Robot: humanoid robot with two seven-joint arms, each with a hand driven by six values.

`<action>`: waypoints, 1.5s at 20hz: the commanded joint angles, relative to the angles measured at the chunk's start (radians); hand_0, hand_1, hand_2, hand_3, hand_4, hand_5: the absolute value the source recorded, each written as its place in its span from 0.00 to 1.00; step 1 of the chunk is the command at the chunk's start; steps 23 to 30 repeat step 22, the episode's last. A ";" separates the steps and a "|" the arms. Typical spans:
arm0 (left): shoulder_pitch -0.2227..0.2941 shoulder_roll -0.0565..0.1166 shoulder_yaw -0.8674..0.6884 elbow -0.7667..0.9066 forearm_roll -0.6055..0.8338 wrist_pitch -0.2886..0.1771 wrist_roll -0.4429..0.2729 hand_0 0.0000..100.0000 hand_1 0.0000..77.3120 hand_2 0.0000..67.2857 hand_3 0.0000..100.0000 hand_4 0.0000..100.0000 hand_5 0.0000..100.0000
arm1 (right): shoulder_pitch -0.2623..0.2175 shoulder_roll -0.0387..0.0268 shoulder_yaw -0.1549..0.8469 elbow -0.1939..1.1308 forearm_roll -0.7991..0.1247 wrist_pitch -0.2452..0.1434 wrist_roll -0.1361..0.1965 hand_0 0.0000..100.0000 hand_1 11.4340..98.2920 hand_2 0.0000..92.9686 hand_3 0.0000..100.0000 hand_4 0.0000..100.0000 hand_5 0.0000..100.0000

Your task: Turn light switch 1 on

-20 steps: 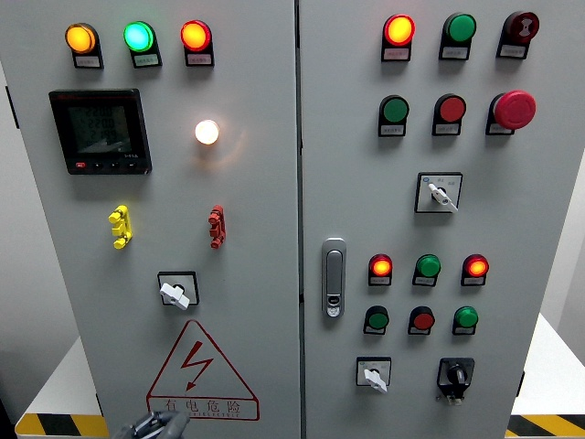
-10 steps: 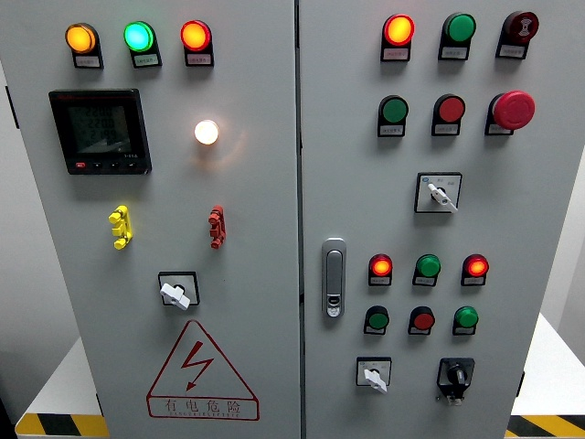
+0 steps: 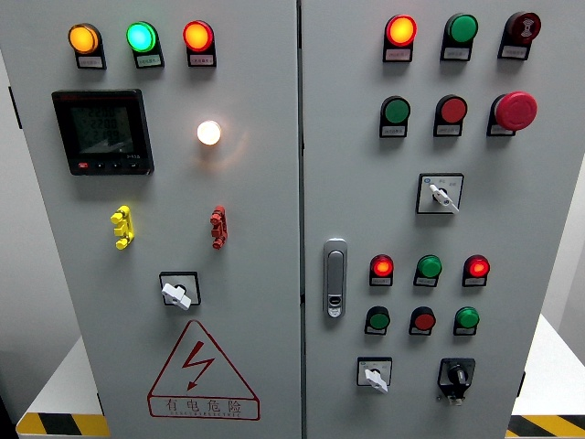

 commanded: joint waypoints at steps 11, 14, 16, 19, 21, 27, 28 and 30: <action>0.028 -0.051 0.237 0.205 -0.115 -0.019 0.163 0.00 0.00 0.09 0.00 0.00 0.06 | 0.000 -0.0016 0.000 0.000 0.000 -0.001 0.000 0.00 0.10 0.00 0.20 0.19 0.10; 0.034 -0.056 0.340 0.205 -0.118 0.020 0.163 0.00 0.00 0.06 0.00 0.00 0.00 | 0.000 0.0000 0.000 0.000 0.000 0.000 0.000 0.00 0.10 0.00 0.20 0.19 0.10; 0.034 -0.057 0.346 0.205 -0.118 0.024 0.163 0.00 0.00 0.05 0.00 0.00 0.00 | 0.000 0.0000 0.000 0.000 0.000 0.000 0.000 0.00 0.10 0.00 0.20 0.19 0.10; 0.034 -0.060 0.348 0.203 -0.118 0.026 0.166 0.00 0.00 0.04 0.00 0.00 0.00 | 0.000 -0.0001 0.000 0.001 0.000 -0.001 0.000 0.00 0.09 0.00 0.20 0.19 0.10; 0.034 -0.062 0.348 0.205 -0.118 0.026 0.168 0.00 0.00 0.04 0.00 0.00 0.00 | 0.000 0.0000 0.000 0.000 0.000 0.000 0.000 0.00 0.10 0.00 0.20 0.19 0.10; 0.034 -0.062 0.348 0.205 -0.116 0.026 0.168 0.00 0.00 0.04 0.00 0.00 0.00 | 0.000 0.0000 0.000 0.000 0.000 0.000 0.000 0.00 0.10 0.00 0.20 0.19 0.10; 0.034 -0.062 0.348 0.205 -0.116 0.026 0.168 0.00 0.00 0.04 0.00 0.00 0.00 | 0.000 0.0000 0.000 0.000 0.000 0.000 0.000 0.00 0.10 0.00 0.20 0.19 0.10; 0.034 -0.062 0.348 0.205 -0.116 0.026 0.168 0.00 0.00 0.04 0.00 0.00 0.00 | 0.000 0.0000 0.000 0.000 0.000 0.000 0.000 0.00 0.10 0.00 0.20 0.19 0.10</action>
